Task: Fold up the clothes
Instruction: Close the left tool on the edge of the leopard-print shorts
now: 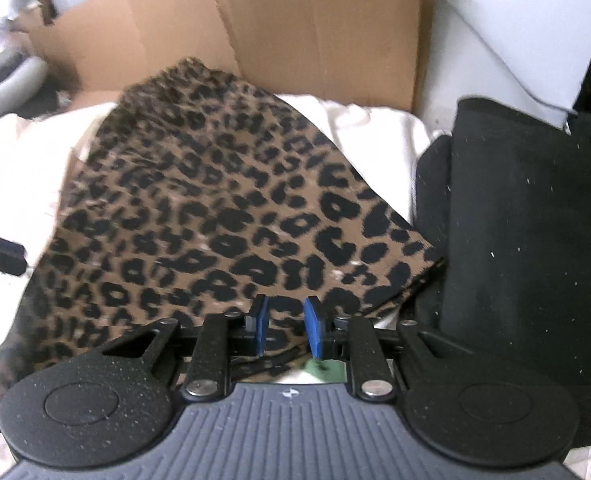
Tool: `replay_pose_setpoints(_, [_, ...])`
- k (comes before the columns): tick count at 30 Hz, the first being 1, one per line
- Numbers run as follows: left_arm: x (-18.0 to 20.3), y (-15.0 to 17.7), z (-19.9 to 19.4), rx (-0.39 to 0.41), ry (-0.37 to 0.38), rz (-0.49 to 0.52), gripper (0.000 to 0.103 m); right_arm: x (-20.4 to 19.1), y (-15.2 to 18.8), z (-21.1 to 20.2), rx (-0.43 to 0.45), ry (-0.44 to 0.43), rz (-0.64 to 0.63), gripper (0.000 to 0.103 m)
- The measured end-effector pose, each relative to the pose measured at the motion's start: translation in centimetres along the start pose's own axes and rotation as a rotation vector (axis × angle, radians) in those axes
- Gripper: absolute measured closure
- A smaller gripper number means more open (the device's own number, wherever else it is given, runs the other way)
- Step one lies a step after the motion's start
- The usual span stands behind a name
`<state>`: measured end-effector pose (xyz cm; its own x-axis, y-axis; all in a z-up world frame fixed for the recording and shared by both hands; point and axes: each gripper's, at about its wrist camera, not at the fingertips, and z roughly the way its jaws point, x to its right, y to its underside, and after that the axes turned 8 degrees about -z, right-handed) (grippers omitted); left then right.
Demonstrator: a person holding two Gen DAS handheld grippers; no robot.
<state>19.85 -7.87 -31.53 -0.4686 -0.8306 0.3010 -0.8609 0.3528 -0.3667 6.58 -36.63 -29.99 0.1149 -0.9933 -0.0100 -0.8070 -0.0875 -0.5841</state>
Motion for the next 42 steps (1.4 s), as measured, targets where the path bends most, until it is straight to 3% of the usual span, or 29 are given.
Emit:
replay_pose_setpoints(8, [0.4,2.7,-1.7,0.076,0.001,-0.017,0.071,-3.9,-1.0,-0.9,0.024,-0.095,-0.062,0.076])
replay_pose_setpoints(16, [-1.2,5.4,-2.1,0.056,-0.01,-0.041,0.071,-7.3,-1.6,2.1,-0.049,-0.145,-0.129,0.076])
replay_pose_setpoints(20, [-2.4,7.2,-2.5,0.037,-0.015,-0.044,0.066,-7.1,-0.6,3.4,-0.14,-0.141,-0.129,0.076])
replay_pose_setpoints(36, [-1.2,9.3,-0.4,0.019,0.081,0.002,0.063,-6.1,0.0,2.7,-0.16,-0.112,-0.141,0.076])
replay_pose_setpoints(38, [-1.2,9.2,-0.1,0.025,0.089,0.006,0.068,-6.0,0.0,2.7,-0.158,-0.114,-0.139,0.076])
replay_pose_setpoints(41, [-1.6,8.9,0.1,0.03,0.114,-0.006,0.083,-5.9,0.1,2.7,-0.154,-0.118,-0.137,0.076])
replay_pose_setpoints(42, [-1.8,8.8,-0.1,0.031,0.137,-0.02,0.094,-5.9,0.2,2.6,-0.153,-0.119,-0.136,0.076])
